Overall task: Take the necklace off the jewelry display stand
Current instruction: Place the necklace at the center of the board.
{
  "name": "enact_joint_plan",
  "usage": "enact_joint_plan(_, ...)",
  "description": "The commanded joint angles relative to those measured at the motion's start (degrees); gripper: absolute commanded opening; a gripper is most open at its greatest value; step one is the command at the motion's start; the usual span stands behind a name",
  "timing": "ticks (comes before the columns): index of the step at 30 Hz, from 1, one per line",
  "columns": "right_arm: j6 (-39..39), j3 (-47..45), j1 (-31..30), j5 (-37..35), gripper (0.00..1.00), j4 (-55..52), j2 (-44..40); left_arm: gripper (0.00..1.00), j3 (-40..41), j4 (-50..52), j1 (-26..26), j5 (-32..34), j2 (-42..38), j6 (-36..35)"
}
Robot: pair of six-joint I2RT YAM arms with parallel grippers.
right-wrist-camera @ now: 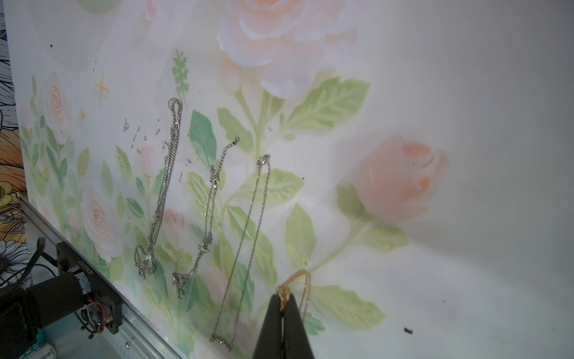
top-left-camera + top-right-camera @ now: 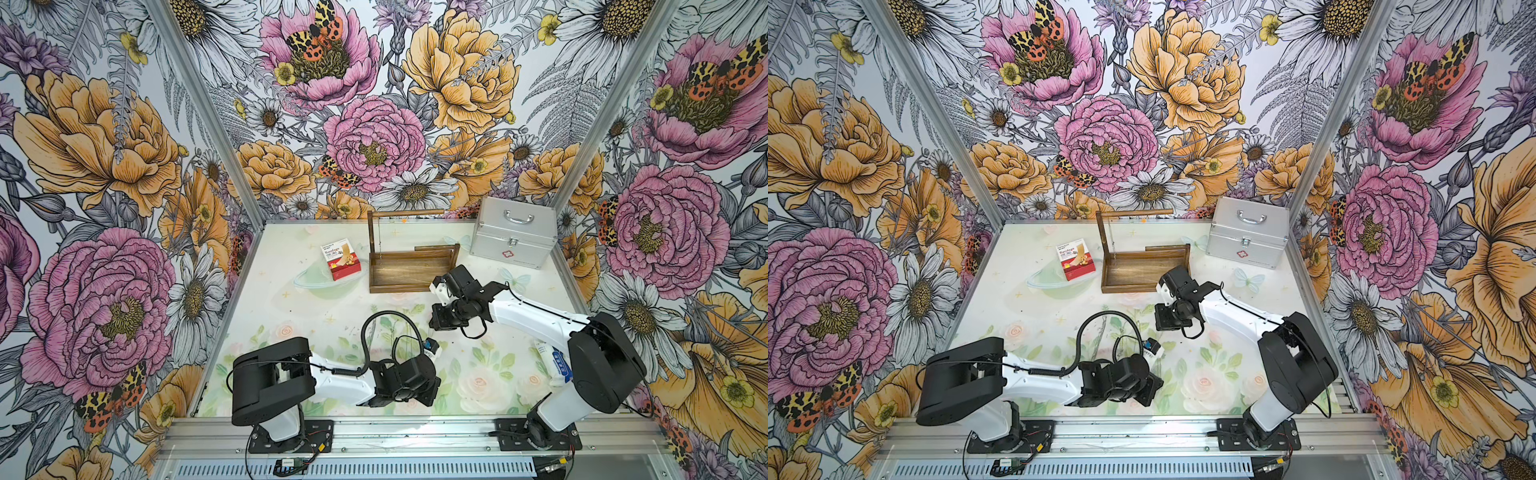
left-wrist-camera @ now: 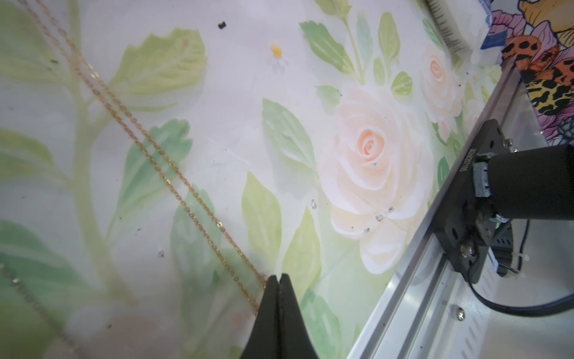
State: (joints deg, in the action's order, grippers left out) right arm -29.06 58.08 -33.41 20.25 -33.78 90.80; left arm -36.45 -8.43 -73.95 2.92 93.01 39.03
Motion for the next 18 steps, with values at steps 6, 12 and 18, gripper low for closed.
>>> enact_joint_plan(6, 0.00, 2.03, 0.10, -1.36, 0.00, 1.00, 1.66, 0.00, -0.73, -1.16, 0.82, -1.75, 1.94, 0.43)
enact_joint_plan(12, -0.11, 2.47, 0.36, -1.59, 0.00, 1.00, 2.49, 0.00, -0.22, -1.20, 0.81, -2.39, 2.63, 0.88)
enact_joint_plan(18, -0.31, 3.20, 0.84, -2.03, 0.00, 0.97, 3.27, 0.00, 0.73, -1.15, 0.72, -3.15, 2.67, 1.68)
